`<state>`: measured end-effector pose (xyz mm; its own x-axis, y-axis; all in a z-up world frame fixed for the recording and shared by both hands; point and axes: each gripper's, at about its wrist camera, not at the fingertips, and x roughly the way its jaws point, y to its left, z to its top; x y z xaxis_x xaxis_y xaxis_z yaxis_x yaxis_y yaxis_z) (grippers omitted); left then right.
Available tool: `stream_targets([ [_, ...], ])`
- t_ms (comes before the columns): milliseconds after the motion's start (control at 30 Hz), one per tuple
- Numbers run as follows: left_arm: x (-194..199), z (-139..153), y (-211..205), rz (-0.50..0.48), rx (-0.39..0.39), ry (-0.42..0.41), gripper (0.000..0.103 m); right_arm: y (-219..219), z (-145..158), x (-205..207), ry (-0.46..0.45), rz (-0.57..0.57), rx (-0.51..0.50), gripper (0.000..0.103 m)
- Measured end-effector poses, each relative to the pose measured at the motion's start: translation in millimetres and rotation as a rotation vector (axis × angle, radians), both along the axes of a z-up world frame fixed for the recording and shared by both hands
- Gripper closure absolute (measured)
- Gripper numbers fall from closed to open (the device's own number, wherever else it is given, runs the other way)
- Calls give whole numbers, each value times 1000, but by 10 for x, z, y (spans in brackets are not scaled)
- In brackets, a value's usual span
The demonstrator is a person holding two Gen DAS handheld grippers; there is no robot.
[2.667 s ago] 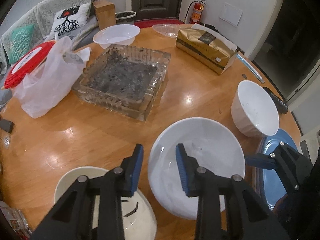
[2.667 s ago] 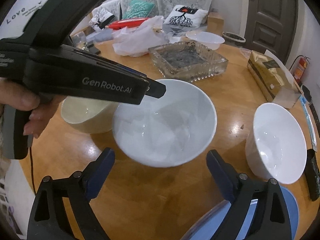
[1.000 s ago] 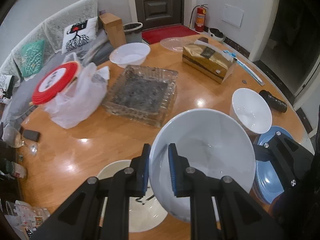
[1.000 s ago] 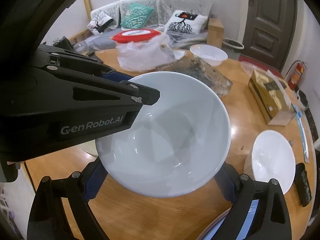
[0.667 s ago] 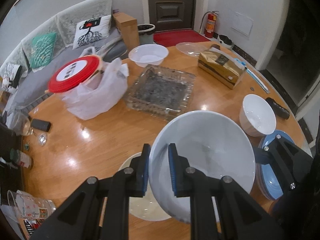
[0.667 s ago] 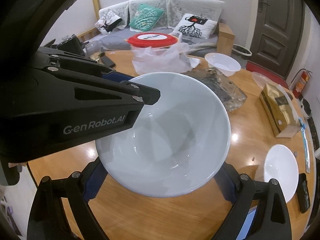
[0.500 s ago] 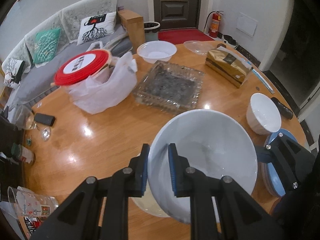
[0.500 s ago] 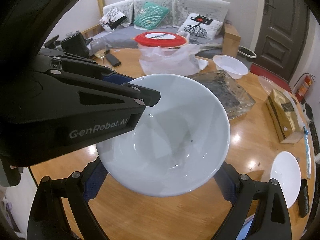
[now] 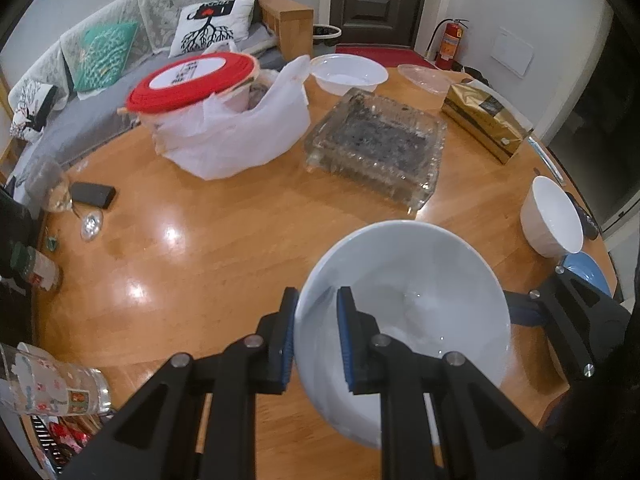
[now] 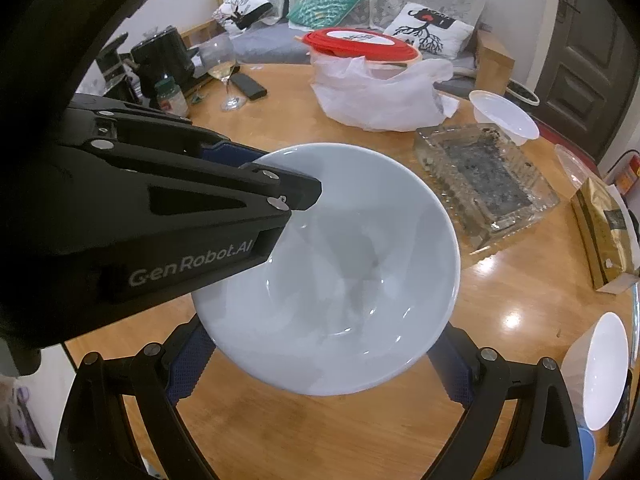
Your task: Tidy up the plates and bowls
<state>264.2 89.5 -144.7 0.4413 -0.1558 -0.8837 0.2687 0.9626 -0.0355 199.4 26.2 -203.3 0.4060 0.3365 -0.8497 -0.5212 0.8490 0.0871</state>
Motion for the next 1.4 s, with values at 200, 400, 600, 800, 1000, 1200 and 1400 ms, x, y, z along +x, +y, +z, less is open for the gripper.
stream_targets([
  [200, 39, -96, 37, 10, -6, 12, 88, 48, -39, 17, 8, 6, -15, 10],
  [400, 63, -176, 55, 16, -9, 25, 88, 70, -68, 33, 10, 11, -27, 10],
  [600, 86, -240, 39, 19, -5, 34, 88, 67, -92, 49, 15, 11, -32, 10],
  [800, 100, -314, 15, 24, 4, 48, 86, 69, -103, 38, -1, 16, -50, 10],
  [1000, 105, -382, -22, 18, 17, 59, 84, 76, -119, 13, -18, 22, -78, 9],
  [1200, 103, -391, -20, 18, 19, 61, 84, 74, -124, -2, -21, 24, -82, 8],
  [1400, 98, -434, -51, 14, 29, 71, 84, 44, -139, -38, -27, 26, -82, 7],
])
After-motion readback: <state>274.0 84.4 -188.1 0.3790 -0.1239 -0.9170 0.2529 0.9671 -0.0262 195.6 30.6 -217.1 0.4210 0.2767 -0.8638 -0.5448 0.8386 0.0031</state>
